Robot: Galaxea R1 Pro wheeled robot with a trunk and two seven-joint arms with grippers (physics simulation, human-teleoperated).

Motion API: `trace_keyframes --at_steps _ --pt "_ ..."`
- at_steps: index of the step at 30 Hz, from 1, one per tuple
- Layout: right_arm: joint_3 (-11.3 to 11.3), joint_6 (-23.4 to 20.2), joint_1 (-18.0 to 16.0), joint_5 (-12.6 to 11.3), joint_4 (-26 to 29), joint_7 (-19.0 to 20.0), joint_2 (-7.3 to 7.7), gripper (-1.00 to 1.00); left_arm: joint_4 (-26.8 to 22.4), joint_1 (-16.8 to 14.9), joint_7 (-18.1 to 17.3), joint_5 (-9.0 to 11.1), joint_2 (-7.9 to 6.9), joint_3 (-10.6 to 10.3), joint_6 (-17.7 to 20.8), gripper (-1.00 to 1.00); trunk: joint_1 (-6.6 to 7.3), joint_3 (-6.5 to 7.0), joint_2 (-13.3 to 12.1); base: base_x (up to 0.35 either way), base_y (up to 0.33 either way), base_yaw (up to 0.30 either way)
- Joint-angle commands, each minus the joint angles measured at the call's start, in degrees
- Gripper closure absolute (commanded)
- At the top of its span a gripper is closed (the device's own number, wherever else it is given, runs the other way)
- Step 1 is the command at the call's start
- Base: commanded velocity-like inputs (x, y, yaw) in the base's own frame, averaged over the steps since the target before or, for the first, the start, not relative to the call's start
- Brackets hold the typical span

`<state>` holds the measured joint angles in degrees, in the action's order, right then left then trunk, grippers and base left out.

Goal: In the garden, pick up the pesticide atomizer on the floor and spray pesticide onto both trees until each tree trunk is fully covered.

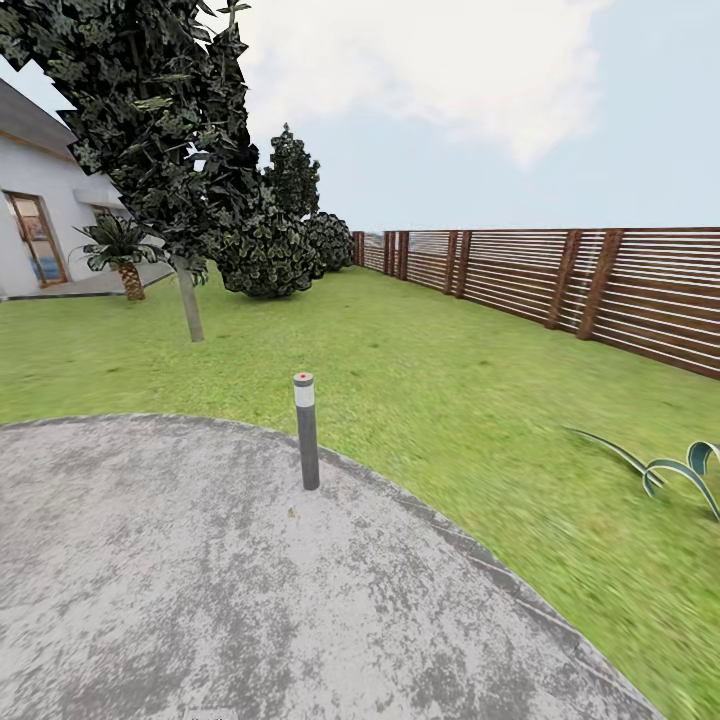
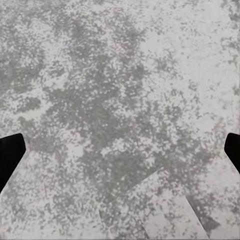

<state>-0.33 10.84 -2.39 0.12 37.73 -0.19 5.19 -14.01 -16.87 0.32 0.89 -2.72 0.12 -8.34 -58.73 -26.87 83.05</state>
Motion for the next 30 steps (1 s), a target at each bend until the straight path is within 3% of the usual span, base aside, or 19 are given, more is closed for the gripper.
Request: trace_keyframes --at_steps 1,8,15,23,30 --pt "-0.03 0.29 -0.11 0.08 -0.08 0.03 0.0 -1.0 0.06 0.03 0.0 0.12 -0.59 -0.03 -0.84 -1.0 0.0 -0.06 0.03 0.0 0.0 0.0" --pt "-0.02 0.56 -0.24 0.25 -0.47 0.05 0.07 -1.0 0.84 0.26 -0.34 0.33 -2.26 0.03 -7.66 -1.0 0.0 -0.07 0.03 0.0 0.0 0.003" --pt "-0.02 0.64 -0.25 0.25 -1.84 -0.14 0.04 -1.0 1.05 0.26 0.08 2.59 -2.54 0.06 -8.87 -1.0 0.0 -0.37 0.03 0.0 0.0 0.14" --pt "-0.08 1.71 -0.25 0.18 -2.7 -0.17 0.0 -1.0 1.09 0.26 0.26 3.12 -2.63 0.1 -9.0 -1.0 0.0 -0.84 0.03 0.0 0.0 0.203" --pt "-0.11 2.22 -0.25 0.14 -3.46 -0.22 -0.1 -1.0 1.09 0.26 1.43 5.52 -2.77 0.84 -9.1 -1.0 0.0 -1.25 0.03 0.0 0.0 0.222"
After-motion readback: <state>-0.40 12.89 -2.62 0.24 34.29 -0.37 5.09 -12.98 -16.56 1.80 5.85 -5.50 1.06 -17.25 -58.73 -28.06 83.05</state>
